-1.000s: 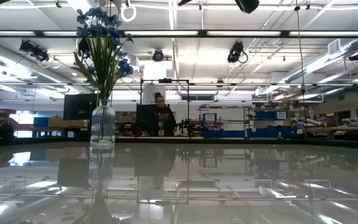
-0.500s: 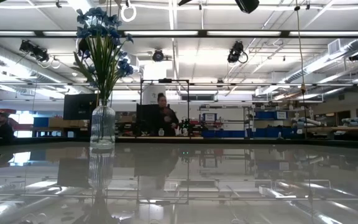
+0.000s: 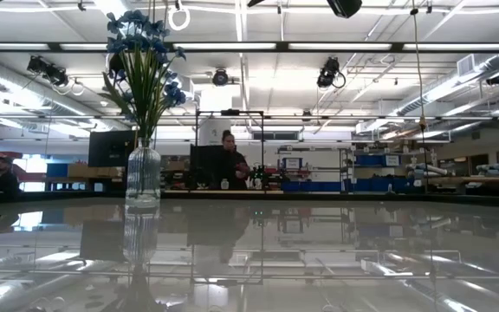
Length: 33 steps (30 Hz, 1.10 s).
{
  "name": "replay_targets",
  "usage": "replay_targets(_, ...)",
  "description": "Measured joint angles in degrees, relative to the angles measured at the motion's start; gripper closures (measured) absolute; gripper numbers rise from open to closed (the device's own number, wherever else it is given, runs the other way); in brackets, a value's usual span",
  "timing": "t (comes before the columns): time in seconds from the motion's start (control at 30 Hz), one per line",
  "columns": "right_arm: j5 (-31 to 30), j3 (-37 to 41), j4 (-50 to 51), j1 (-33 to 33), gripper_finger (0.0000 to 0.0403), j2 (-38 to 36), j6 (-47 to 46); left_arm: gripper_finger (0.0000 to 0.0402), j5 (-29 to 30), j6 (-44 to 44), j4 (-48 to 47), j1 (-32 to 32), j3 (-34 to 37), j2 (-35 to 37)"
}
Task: Sort flowers into vase by color
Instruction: Put the red tulip into the yellow vase, then return to Home Position
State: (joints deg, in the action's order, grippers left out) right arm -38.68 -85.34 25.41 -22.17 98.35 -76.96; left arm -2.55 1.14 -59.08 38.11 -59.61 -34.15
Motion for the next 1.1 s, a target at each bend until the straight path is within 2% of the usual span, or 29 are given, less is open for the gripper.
replay_targets(0.17,0.4,0.0,-0.2,0.0,0.0256,0.0,1.5,0.0128,0.5,3.4,-9.4,0.0,-9.8,0.0)
replay_targets(0.23,0.0,0.0,-1.9,0.0,0.0257,0.0,4.4,0.0127,4.0,5.7,-12.5,0.0,-14.0,0.0)
replay_targets(0.33,-1.7,0.0,-5.6,0.0,0.0260,-0.1,10.5,0.0136,13.0,8.5,-15.1,0.0,-19.8,0.2)
replay_targets(0.47,-3.1,0.0,-10.0,0.1,0.0280,-0.7,19.7,0.0177,23.4,8.7,-14.3,0.0,-24.5,0.9)
replay_targets(0.57,-2.4,-0.1,-10.5,0.2,0.0319,-2.1,26.0,0.0227,30.8,8.7,-11.3,0.0,-26.3,1.2)
replay_targets(0.67,-1.5,-0.1,-9.2,0.2,0.0380,-4.7,32.6,0.0277,32.5,7.9,-5.0,0.0,-28.1,1.2)
replay_targets(0.7,-1.1,-0.1,-8.7,0.2,0.0390,-5.9,35.4,0.0291,32.5,7.1,-3.7,0.0,-28.6,1.2)
replay_targets(0.77,-0.4,-0.1,-7.3,0.1,0.0389,-8.5,41.3,0.0318,34.0,5.2,-3.0,0.0,-29.2,1.2)
replay_targets(0.9,3.5,-0.1,-1.1,-0.1,0.0393,-13.3,51.6,0.0361,42.3,2.0,-4.5,0.0,-29.0,0.7)
replay_targets(1.1,5.5,-0.1,11.5,-0.1,0.0394,-20.7,56.3,0.0393,50.2,2.3,-7.2,0.0,-29.1,0.9)
